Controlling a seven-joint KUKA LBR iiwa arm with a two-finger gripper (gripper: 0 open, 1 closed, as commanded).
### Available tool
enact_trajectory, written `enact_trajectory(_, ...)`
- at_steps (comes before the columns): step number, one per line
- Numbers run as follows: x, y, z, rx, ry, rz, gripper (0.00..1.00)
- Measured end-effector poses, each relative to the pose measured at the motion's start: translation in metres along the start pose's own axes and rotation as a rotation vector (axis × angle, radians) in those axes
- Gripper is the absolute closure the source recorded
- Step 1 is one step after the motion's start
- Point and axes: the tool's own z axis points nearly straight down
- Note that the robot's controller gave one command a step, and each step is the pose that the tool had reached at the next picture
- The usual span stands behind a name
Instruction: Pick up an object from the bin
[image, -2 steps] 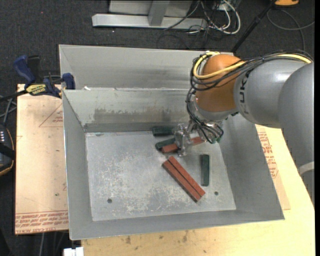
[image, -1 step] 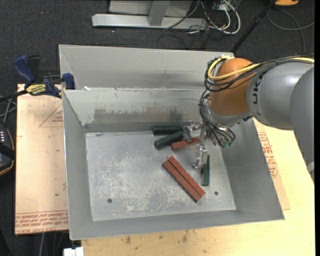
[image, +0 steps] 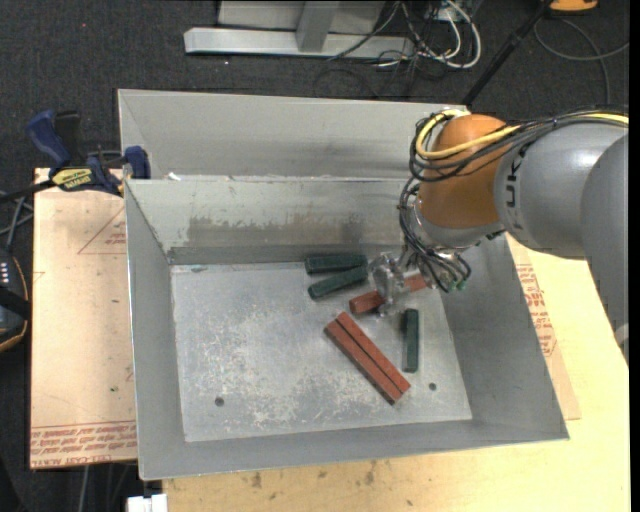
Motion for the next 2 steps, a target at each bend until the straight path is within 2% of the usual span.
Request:
enact_trajectory(1, 0.000, 0.000, 0.000, 0.000, 0.000, 0.000, 1.00)
enact_trajectory(2, 0.007, 0.004, -0.044, -0.003, 0.009, -0.028, 1.00)
